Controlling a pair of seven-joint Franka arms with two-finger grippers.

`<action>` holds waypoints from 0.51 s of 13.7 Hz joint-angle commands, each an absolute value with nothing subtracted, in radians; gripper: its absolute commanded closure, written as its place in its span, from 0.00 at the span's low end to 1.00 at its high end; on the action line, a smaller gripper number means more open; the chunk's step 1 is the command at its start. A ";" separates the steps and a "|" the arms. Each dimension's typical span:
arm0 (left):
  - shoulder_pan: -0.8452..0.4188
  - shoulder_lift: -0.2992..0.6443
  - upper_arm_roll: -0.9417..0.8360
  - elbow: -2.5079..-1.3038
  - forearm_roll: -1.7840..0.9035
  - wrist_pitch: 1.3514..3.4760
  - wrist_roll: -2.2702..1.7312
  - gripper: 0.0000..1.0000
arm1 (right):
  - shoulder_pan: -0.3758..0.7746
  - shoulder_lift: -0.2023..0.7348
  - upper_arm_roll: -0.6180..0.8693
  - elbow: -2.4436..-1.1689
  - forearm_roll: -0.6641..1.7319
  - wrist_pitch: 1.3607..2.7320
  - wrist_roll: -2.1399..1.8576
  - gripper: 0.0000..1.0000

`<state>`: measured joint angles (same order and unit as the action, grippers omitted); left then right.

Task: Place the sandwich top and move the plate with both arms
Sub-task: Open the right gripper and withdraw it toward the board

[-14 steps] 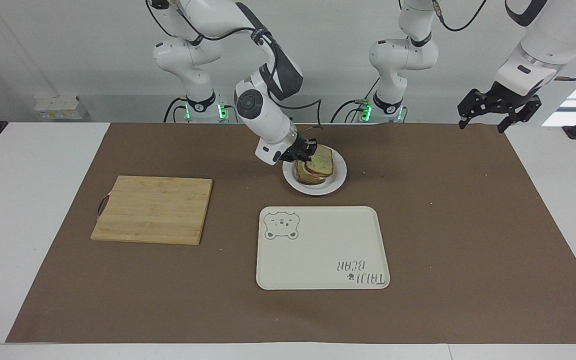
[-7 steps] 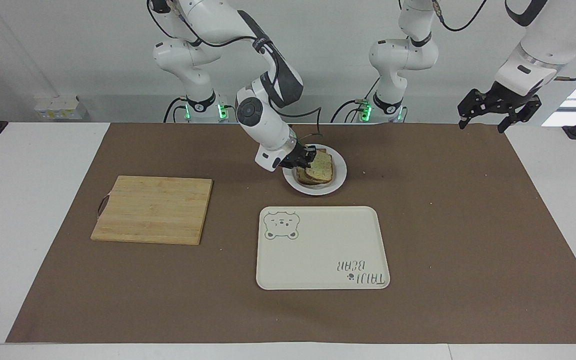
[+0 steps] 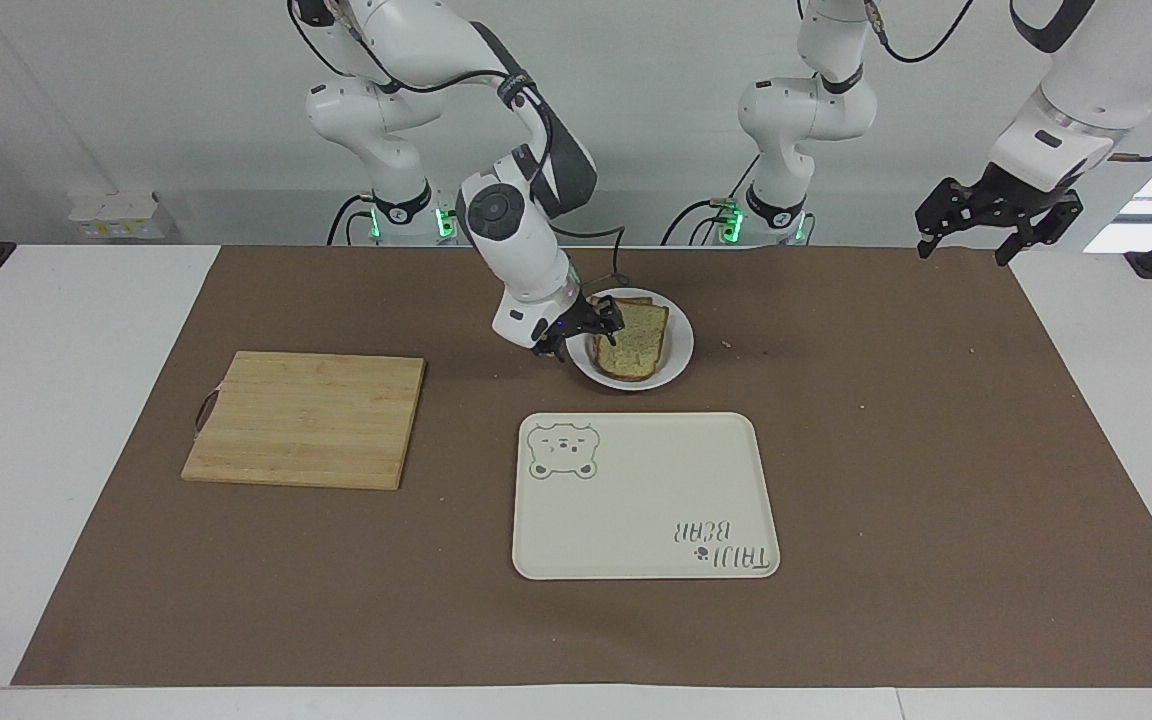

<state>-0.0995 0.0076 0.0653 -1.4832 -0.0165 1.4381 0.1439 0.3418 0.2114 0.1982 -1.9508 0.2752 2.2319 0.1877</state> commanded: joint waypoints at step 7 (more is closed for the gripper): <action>-0.101 0.000 0.069 -1.479 -0.021 1.431 0.140 0.00 | 0.138 0.123 0.202 -1.882 0.069 2.100 0.167 0.00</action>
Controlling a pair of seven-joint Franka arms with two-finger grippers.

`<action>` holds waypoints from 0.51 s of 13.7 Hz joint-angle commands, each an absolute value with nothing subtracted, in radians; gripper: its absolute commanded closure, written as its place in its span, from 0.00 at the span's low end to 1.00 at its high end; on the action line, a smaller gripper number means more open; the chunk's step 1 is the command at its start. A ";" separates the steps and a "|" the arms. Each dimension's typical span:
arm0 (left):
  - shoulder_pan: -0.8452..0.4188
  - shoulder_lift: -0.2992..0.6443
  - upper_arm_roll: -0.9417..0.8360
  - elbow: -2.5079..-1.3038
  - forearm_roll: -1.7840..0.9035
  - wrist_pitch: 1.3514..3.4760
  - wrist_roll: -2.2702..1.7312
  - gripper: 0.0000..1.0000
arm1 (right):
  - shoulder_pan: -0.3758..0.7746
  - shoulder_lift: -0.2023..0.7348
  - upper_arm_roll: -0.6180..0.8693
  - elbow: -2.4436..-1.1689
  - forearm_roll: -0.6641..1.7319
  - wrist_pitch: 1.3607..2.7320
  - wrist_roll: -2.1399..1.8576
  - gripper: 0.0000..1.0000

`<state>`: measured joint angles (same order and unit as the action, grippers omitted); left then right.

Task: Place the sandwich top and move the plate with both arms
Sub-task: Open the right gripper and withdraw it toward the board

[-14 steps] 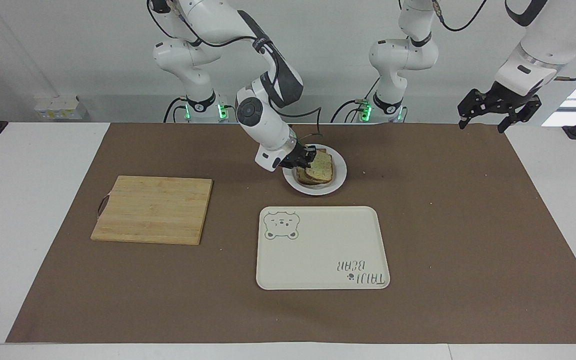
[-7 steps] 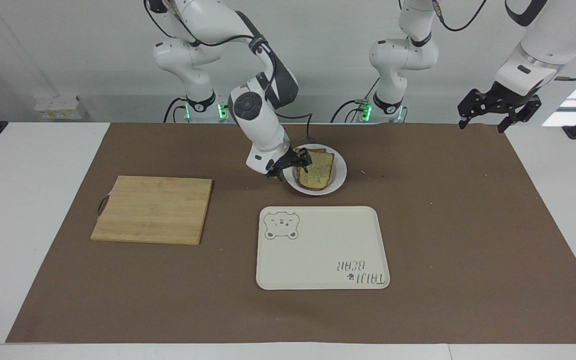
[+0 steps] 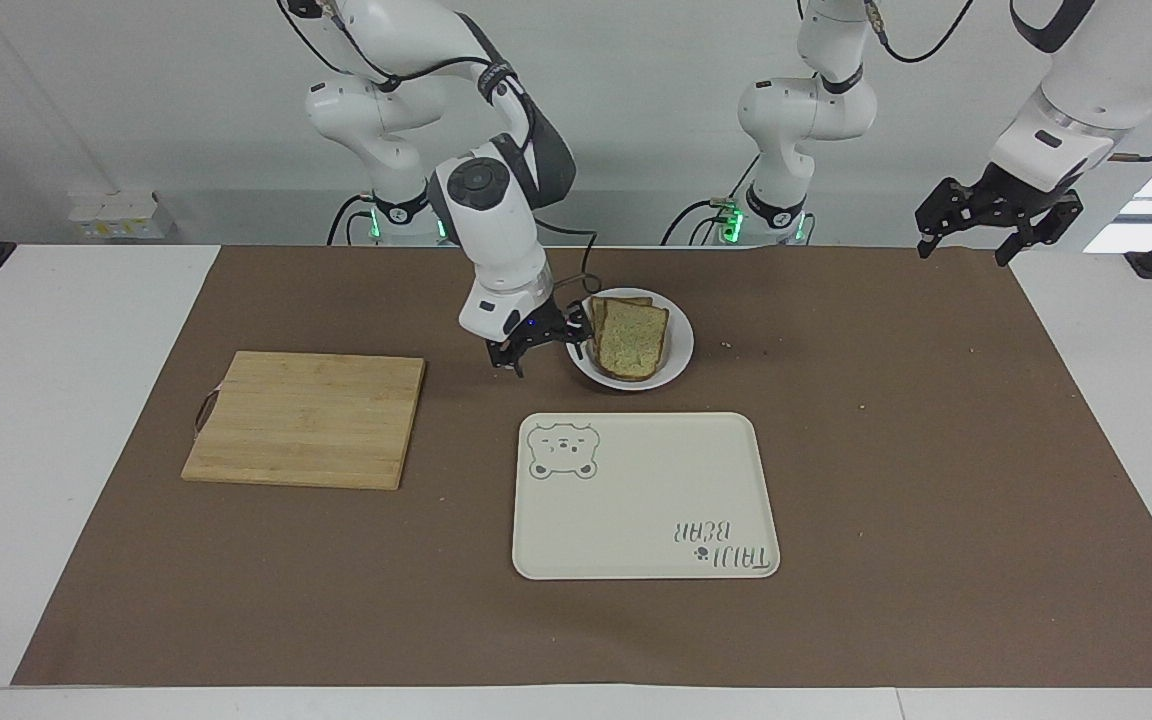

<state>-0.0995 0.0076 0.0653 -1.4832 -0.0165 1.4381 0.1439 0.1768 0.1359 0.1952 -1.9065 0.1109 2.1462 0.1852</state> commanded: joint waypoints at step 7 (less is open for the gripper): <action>-0.103 0.000 0.069 -1.479 -0.021 1.431 0.140 0.00 | 0.045 0.034 0.204 -1.796 0.020 1.947 0.161 0.00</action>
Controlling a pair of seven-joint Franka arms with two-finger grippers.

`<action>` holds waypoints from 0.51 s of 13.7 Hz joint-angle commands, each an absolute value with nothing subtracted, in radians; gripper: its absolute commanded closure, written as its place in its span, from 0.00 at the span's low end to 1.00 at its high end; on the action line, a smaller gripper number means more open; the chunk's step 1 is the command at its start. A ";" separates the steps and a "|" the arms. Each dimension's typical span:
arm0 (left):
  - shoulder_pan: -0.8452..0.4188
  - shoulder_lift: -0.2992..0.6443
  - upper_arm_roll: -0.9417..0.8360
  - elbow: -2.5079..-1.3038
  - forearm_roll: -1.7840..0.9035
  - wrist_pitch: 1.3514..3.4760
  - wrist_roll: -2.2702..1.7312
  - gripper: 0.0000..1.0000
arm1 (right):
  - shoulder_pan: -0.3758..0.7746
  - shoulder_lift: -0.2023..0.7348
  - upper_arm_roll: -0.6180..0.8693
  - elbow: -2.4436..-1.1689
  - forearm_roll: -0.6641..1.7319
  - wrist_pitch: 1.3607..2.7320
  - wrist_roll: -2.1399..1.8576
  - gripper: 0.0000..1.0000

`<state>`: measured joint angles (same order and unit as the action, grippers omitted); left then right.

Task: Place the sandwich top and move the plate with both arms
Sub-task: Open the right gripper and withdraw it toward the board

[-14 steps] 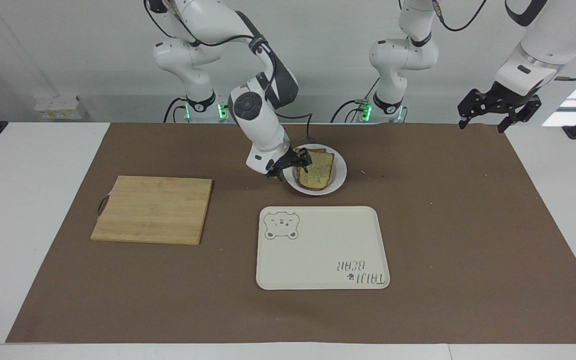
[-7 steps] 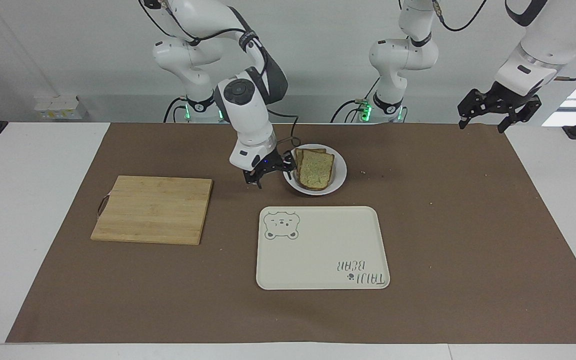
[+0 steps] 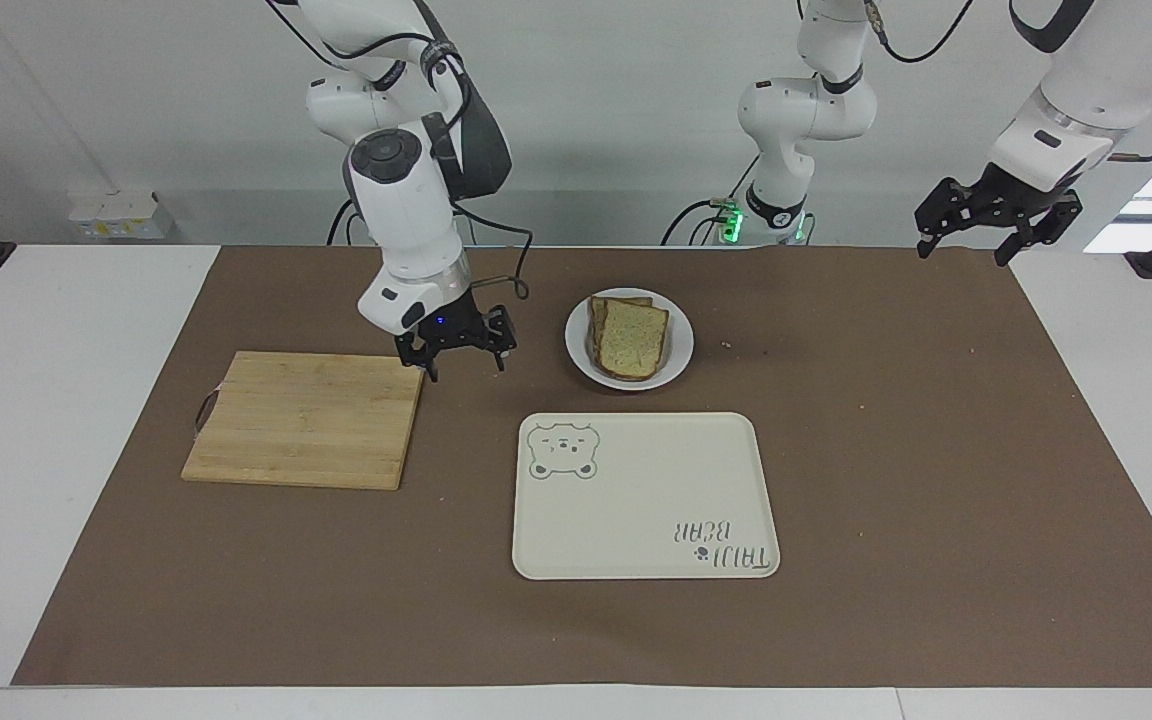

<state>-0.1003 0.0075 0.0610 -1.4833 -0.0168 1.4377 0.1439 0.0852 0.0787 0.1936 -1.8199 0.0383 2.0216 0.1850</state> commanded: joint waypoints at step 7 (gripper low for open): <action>-0.112 -0.037 0.061 -1.534 -0.028 1.396 0.147 0.00 | -0.029 -0.086 0.166 -1.764 0.021 1.777 0.161 0.00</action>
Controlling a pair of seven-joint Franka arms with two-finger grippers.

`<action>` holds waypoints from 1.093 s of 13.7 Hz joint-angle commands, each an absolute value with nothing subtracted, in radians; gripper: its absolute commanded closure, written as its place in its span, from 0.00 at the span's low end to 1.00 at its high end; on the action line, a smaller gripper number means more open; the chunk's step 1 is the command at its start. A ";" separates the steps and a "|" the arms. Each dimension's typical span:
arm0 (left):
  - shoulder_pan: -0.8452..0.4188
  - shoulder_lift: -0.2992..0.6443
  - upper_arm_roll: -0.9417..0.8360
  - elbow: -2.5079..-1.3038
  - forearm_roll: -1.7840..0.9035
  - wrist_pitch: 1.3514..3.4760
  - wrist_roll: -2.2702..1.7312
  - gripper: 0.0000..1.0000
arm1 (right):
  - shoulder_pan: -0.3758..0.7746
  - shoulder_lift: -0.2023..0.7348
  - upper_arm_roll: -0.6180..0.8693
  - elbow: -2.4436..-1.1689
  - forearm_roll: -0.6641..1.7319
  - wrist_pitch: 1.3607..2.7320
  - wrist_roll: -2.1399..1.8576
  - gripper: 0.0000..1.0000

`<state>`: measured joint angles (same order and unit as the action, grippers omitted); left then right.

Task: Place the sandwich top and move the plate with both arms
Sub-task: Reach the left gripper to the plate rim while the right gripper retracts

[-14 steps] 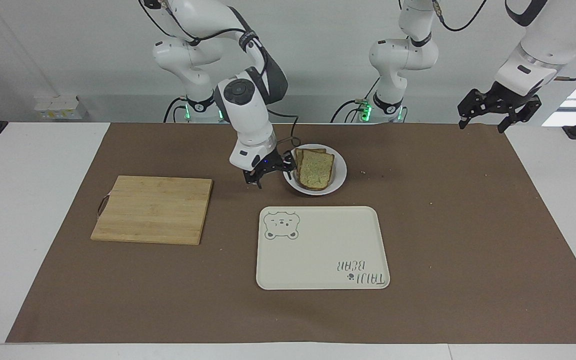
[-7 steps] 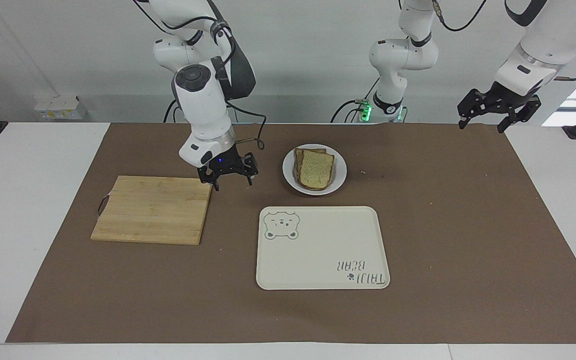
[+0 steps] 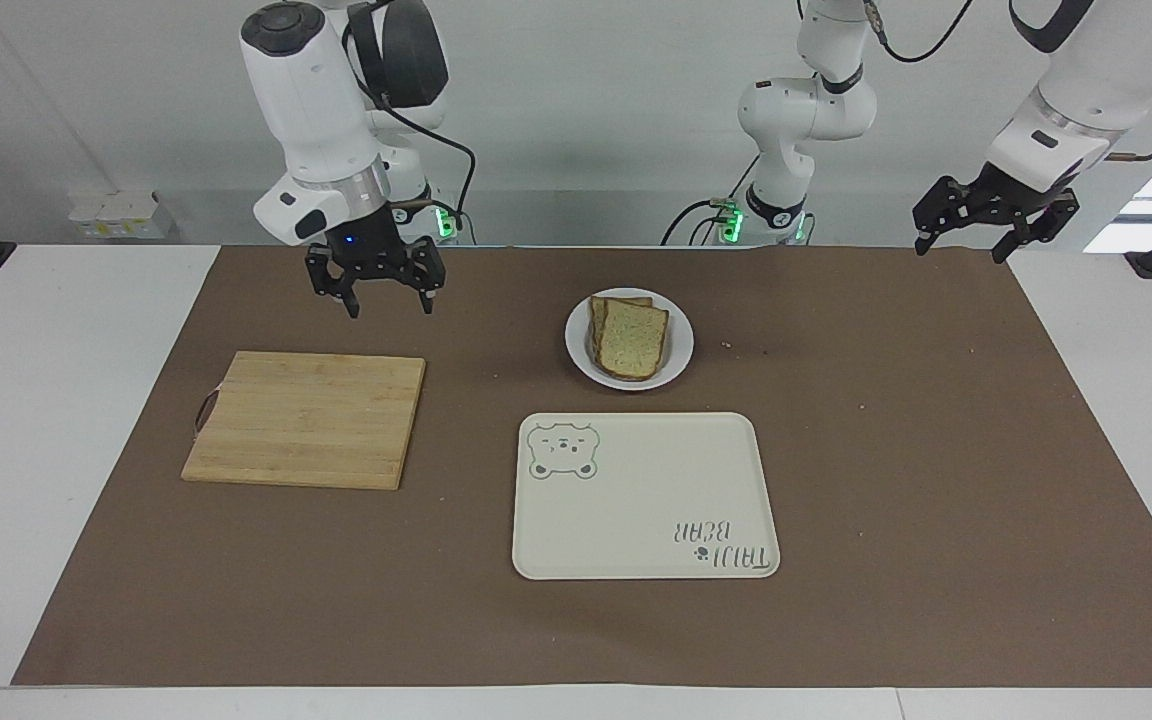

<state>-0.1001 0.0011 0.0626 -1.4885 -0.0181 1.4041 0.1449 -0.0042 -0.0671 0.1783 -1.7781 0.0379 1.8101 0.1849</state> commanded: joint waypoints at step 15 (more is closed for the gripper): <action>-0.210 -0.207 0.055 -2.236 -0.636 1.934 0.297 0.04 | -0.018 -0.081 -0.005 -1.632 -0.044 1.589 -0.011 0.00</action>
